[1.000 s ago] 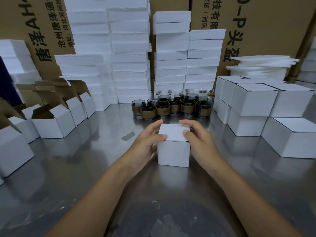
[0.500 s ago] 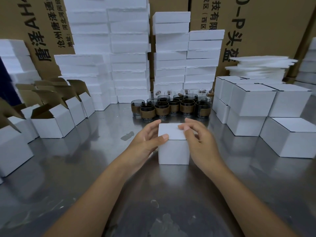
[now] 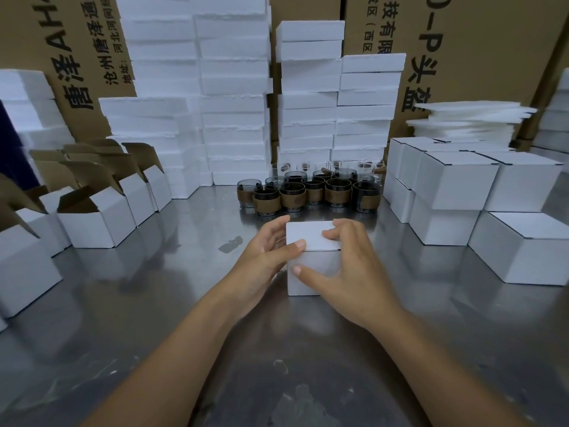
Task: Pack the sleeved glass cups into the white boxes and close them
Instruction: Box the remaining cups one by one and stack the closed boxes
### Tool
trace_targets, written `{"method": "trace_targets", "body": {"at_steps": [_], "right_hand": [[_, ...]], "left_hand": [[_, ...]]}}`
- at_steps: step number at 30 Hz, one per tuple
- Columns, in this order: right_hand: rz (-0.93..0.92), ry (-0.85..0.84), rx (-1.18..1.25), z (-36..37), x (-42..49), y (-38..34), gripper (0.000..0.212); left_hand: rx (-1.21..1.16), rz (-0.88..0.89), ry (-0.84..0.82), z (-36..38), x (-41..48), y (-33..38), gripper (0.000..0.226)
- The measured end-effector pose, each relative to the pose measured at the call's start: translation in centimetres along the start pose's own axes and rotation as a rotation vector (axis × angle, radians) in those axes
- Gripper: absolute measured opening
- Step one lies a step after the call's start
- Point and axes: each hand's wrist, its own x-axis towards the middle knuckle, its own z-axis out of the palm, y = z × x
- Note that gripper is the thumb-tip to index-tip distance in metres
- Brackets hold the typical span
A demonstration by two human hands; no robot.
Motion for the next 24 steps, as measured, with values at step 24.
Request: {"method": "trace_targets", "body": {"at_steps": [24], "right_hand": [[0.345,0.187,-0.701,-8.0,0.2,5.5,0.068]], "left_hand": [[-0.07,-0.051,0.131,-0.9,-1.1,0.5,0.046]]}}
